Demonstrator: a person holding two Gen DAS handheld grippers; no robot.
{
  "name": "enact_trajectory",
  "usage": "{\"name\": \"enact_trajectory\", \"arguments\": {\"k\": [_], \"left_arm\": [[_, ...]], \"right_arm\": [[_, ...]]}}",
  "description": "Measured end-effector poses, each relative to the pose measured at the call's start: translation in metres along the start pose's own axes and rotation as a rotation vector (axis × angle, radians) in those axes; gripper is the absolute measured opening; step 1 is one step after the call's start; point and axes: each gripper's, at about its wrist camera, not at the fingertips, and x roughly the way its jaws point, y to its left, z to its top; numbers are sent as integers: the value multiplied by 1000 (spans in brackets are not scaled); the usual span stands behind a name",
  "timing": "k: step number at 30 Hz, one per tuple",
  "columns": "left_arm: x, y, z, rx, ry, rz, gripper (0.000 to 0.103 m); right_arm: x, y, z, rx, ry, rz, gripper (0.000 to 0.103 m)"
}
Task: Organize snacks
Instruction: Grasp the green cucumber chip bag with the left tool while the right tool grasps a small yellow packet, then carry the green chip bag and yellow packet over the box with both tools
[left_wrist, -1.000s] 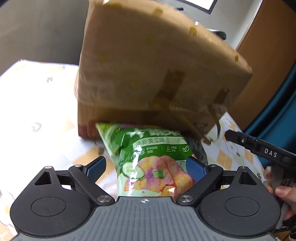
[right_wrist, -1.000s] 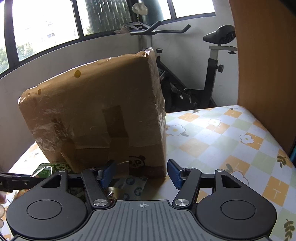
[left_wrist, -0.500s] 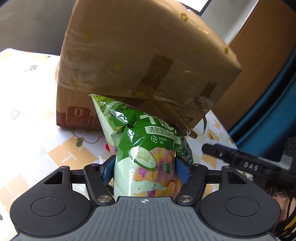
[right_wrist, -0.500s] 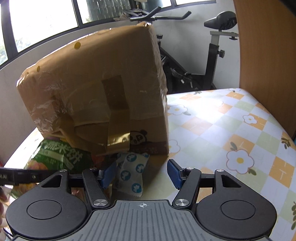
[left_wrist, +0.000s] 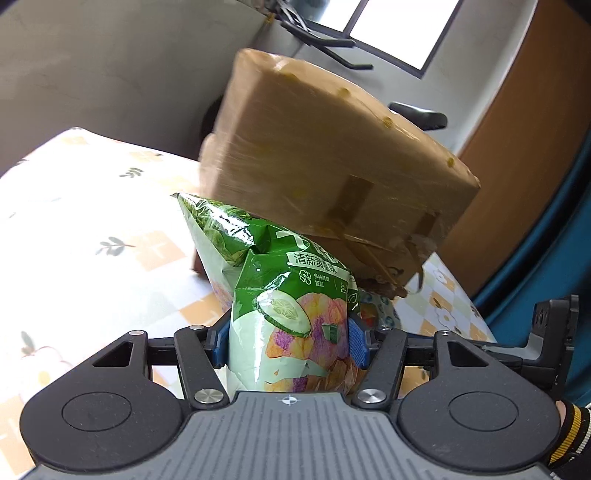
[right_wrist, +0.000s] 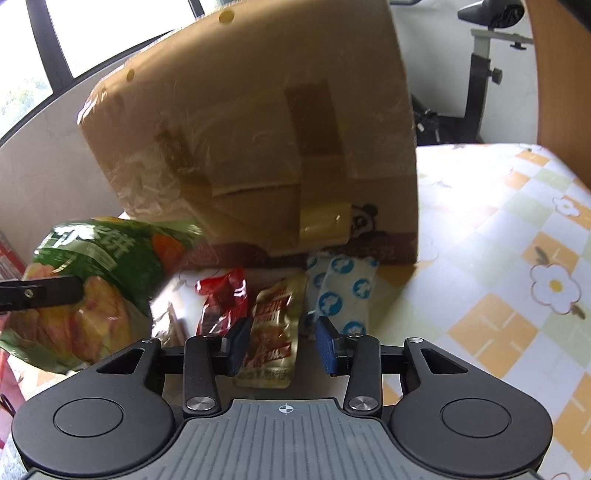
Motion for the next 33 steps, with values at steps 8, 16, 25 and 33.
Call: {"name": "enact_trajectory", "arguments": {"k": [8, 16, 25, 33], "left_arm": [[-17, 22, -2, -33, -18, 85, 62], [-18, 23, -5, -29, -31, 107, 63], [-28, 19, -2, -27, -66, 136, 63], [-51, 17, 8, -34, -145, 170, 63]], "right_arm": [[25, 5, 5, 14, 36, 38, 36], [16, 3, 9, 7, 1, 55, 11], [-30, -30, 2, 64, -53, 32, 5], [-88, -54, 9, 135, -196, -14, 5]]}}
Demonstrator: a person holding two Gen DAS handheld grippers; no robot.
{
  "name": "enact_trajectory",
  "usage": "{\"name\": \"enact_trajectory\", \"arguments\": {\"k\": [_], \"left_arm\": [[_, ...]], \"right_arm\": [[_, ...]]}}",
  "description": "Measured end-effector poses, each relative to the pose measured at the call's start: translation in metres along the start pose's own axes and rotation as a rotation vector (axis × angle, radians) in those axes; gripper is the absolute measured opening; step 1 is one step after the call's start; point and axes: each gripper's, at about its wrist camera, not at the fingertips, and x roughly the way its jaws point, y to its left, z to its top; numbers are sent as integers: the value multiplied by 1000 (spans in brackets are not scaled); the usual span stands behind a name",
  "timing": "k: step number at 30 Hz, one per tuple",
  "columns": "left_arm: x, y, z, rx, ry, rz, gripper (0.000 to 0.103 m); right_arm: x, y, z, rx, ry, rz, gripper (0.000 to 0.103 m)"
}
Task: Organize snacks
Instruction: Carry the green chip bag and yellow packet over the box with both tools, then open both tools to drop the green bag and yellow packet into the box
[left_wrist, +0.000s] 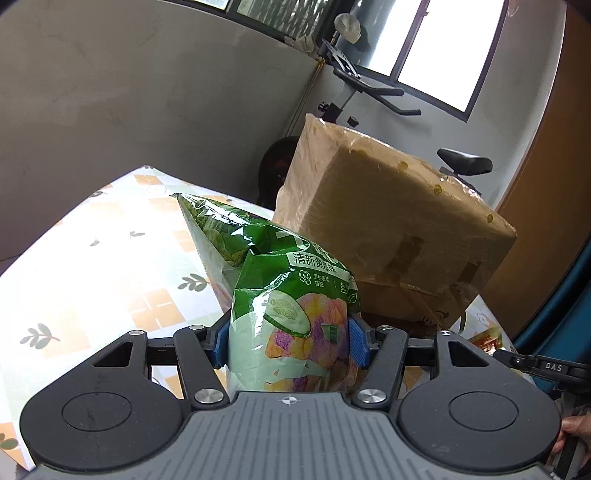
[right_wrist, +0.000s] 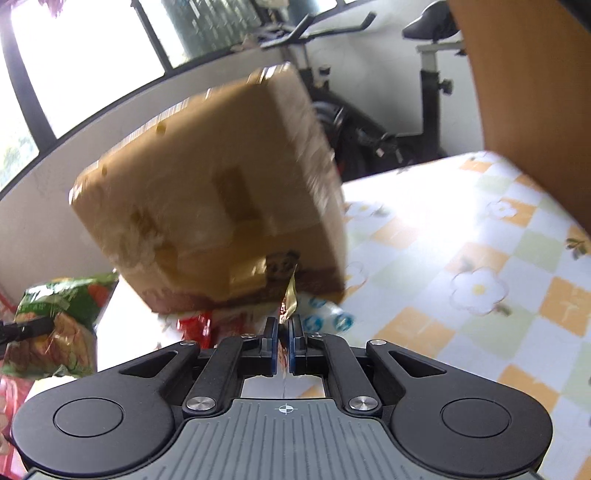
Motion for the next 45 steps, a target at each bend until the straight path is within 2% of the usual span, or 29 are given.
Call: {"name": "enact_trajectory", "arguments": {"k": [7, 12, 16, 20, 24, 28, 36, 39, 41, 42, 43, 45], "left_arm": [[-32, -7, 37, 31, -130, 9, 63], [-48, -23, 74, 88, -253, -26, 63], [-51, -45, 102, 151, -328, -61, 63], [-38, -72, 124, 199, -352, -114, 63], [3, -96, 144, 226, -323, -156, 63], [55, -114, 159, 249, -249, -173, 63], [130, -126, 155, 326, -90, -77, 64], [135, -118, 151, 331, -46, -59, 66], [133, -114, 150, 333, -39, -43, 68], [131, -111, 151, 338, -54, -37, 76], [128, -108, 153, 341, -72, -34, 84], [117, -104, 154, 338, -104, -32, 90]], "right_arm": [[-48, 5, 50, -25, -198, 46, 5], [-70, 15, 94, -71, -345, 100, 5], [-62, 27, 124, -121, -385, 147, 5], [-37, 44, 147, -180, -381, 189, 5], [-1, 54, 161, -181, -340, 213, 5], [37, 64, 170, -182, -286, 182, 5], [93, 71, 166, -158, -166, 99, 5], [99, 74, 163, -170, -142, 48, 7], [98, 76, 161, -196, -148, 21, 15], [96, 78, 160, -217, -153, 9, 22], [94, 79, 159, -235, -157, -2, 25], [88, 81, 157, -266, -166, -21, 30]]}}
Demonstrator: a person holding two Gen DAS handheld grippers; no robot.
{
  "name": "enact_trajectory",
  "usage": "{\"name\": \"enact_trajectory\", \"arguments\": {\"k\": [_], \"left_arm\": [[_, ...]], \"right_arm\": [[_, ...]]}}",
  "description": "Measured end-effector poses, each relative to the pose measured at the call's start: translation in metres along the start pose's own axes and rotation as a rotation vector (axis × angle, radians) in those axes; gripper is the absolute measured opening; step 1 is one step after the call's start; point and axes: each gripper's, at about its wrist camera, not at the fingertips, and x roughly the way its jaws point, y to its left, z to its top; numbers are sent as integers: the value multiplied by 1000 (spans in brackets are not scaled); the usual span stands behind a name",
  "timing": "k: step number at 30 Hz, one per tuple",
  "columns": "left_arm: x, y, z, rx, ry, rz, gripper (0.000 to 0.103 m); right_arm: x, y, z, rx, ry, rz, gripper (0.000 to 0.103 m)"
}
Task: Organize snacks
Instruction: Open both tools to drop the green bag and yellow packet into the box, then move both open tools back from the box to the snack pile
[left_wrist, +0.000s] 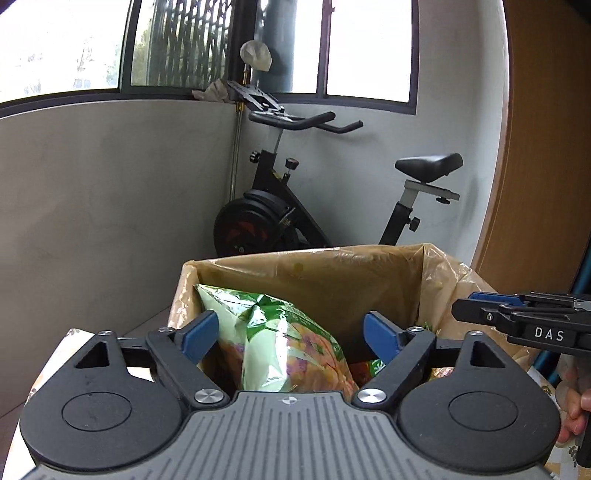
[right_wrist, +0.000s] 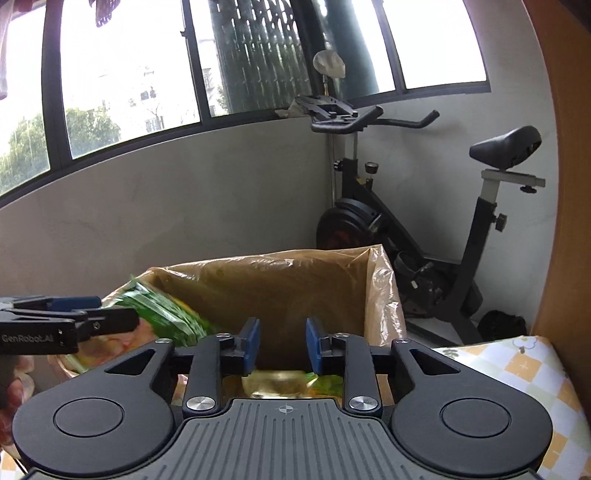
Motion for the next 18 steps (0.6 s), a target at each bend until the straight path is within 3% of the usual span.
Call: {"name": "enact_trajectory", "arguments": {"k": [3, 12, 18], "left_arm": [[-17, 2, 3, 0, -27, 5, 90], [-66, 3, -5, 7, -100, 76, 100], [-85, 7, -22, -30, -112, 106, 103]], "right_arm": [[-14, 1, -3, -33, -13, -8, 38], [-63, -11, -20, -38, -87, -34, 99], [-87, -24, -35, -2, -139, -56, 103]]}}
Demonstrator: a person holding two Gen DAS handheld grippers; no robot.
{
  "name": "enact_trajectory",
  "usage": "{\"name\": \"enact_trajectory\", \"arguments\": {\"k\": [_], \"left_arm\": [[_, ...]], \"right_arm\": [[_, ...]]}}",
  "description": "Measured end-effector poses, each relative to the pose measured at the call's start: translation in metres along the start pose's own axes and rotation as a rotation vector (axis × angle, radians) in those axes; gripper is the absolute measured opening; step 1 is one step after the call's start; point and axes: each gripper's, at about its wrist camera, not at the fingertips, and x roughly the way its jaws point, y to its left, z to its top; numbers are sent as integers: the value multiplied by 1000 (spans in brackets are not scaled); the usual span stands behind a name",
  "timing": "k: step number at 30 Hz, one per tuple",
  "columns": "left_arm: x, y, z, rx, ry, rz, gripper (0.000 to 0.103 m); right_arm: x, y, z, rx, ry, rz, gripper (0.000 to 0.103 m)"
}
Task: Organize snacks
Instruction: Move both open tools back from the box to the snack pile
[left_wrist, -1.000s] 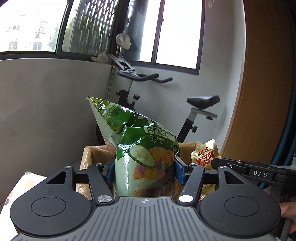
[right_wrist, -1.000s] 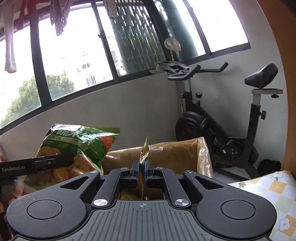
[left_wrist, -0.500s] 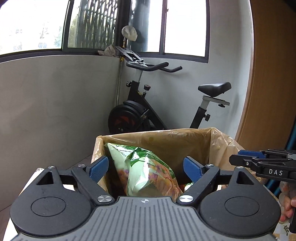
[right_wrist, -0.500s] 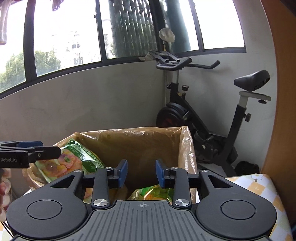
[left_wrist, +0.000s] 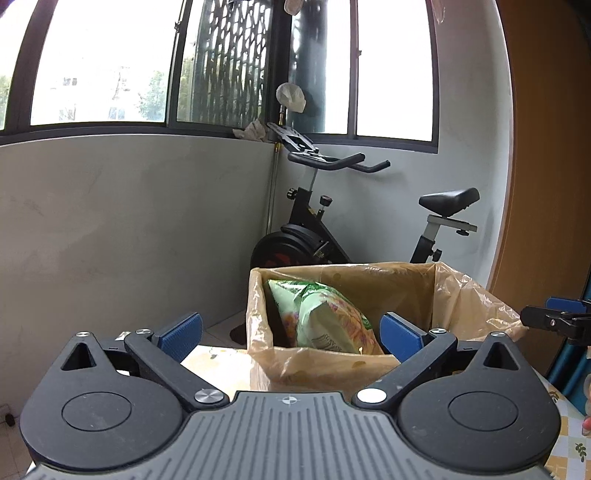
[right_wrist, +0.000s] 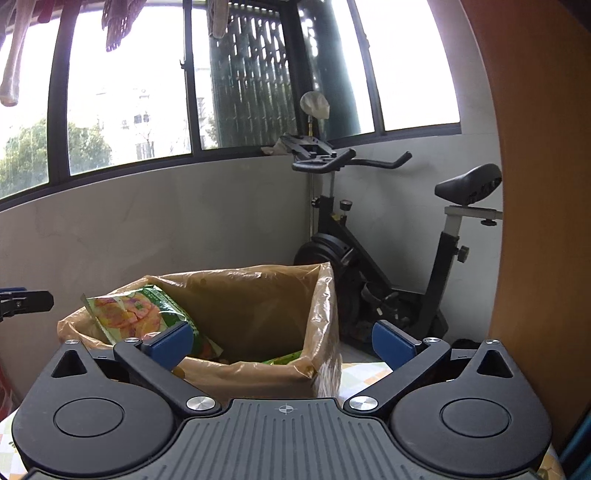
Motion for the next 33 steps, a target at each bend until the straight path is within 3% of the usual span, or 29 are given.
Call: {"name": "enact_trajectory", "arguments": {"k": [7, 14, 19, 26, 33], "left_arm": [[-13, 4, -27, -30, 21, 36, 103], [-14, 3, -63, -99, 103, 40, 103], [-10, 3, -86, -123, 181, 16, 103], [-5, 2, -104, -144, 259, 18, 103], [4, -6, -138, -194, 390, 3, 103]], "right_arm": [[-20, -11, -25, 25, -8, 6, 103], [-31, -25, -63, 49, 31, -24, 103], [-24, -27, -95, 23, 119, -11, 103], [11, -9, -144, -122, 317, 11, 103], [51, 7, -163, -210, 388, 34, 103]]}}
